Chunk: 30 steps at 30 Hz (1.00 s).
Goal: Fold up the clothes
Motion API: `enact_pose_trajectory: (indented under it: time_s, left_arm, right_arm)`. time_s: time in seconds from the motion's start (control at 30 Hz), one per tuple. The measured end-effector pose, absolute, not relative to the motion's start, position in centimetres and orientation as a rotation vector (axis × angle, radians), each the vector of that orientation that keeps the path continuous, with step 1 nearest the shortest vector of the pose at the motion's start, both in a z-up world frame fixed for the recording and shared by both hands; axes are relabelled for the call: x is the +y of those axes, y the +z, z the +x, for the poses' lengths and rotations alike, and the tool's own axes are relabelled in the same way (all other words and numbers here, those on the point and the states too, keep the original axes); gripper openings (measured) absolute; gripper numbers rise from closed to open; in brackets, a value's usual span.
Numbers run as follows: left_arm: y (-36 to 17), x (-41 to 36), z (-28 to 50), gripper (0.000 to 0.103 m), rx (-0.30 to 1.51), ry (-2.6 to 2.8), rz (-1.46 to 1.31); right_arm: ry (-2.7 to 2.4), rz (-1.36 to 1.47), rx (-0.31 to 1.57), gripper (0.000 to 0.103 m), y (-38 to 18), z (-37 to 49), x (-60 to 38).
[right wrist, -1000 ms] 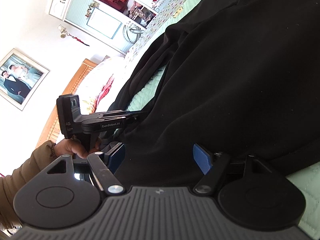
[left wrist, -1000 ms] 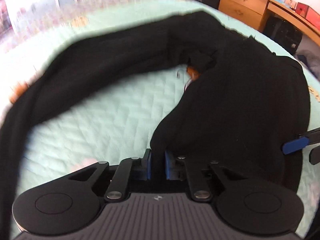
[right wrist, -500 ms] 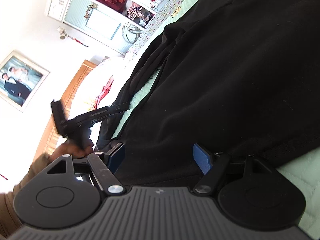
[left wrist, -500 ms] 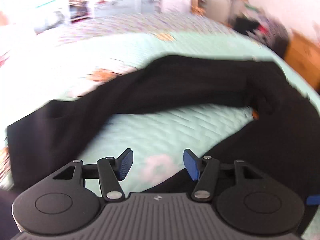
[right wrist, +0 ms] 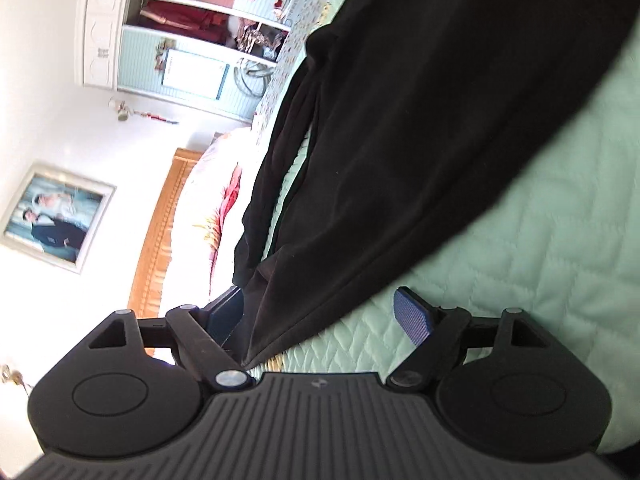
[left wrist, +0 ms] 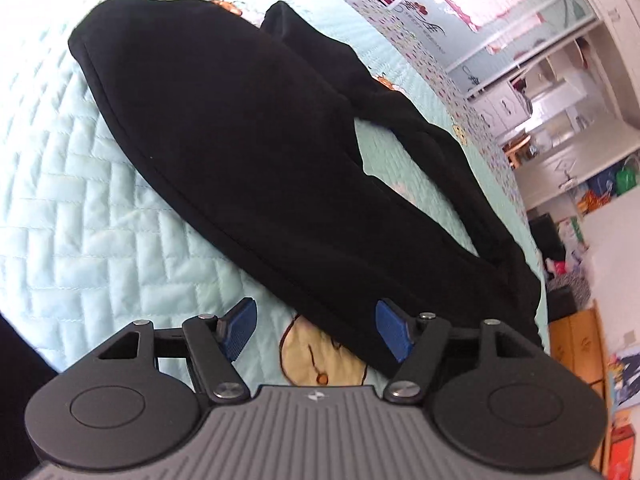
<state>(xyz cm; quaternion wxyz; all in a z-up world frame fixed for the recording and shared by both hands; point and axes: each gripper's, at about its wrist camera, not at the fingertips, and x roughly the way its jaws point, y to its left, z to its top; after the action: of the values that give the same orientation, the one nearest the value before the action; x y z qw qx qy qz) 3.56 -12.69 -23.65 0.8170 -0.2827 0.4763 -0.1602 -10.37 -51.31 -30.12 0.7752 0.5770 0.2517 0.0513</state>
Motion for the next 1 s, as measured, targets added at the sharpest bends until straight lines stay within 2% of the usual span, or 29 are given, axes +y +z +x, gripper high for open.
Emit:
enact_pose_trajectory:
  time_s: [0.23, 0.43, 0.63, 0.8, 0.87, 0.9, 0.93, 1.0]
  left_arm:
    - [-24.7, -14.0, 4.8, 0.077, 0.971, -0.283, -0.767]
    - [-25.4, -13.5, 4.3, 0.076, 0.961, -0.313, -0.875]
    - [-25.0, -13.3, 4.2, 0.076, 0.979, -0.295, -0.903]
    - [-25.0, -14.3, 5.2, 0.075, 1.005, -0.311, -0.919]
    - [-25.1, -14.7, 5.5, 0.060, 1.023, -0.333, -0.895]
    - [-25.2, -14.8, 5.7, 0.039, 1.033, -0.340, -0.880]
    - [-25.3, -14.9, 5.8, 0.026, 1.043, -0.346, -0.867]
    - [-25.8, -14.6, 5.6, 0.027, 1.049, -0.340, -0.894]
  right_arm:
    - [0.015, 1.417, 0.507, 0.082, -30.9, -11.1, -52.0]
    - [-0.055, 1.504, 0.435, 0.082, -31.9, -11.8, -52.2]
    - [-0.158, 1.438, 0.504, 0.083, -30.7, -10.5, -51.2]
    - [-0.219, 1.530, 0.536, 0.082, -31.2, -11.8, -51.1]
    - [-0.238, 1.547, 0.510, 0.082, -31.8, -11.8, -51.4]
    - [-0.248, 1.555, 0.495, 0.082, -32.1, -11.6, -51.6]
    - [-0.259, 1.558, 0.480, 0.082, -32.3, -11.2, -51.5]
    - [-0.269, 1.527, 0.469, 0.083, -32.1, -10.4, -51.4]
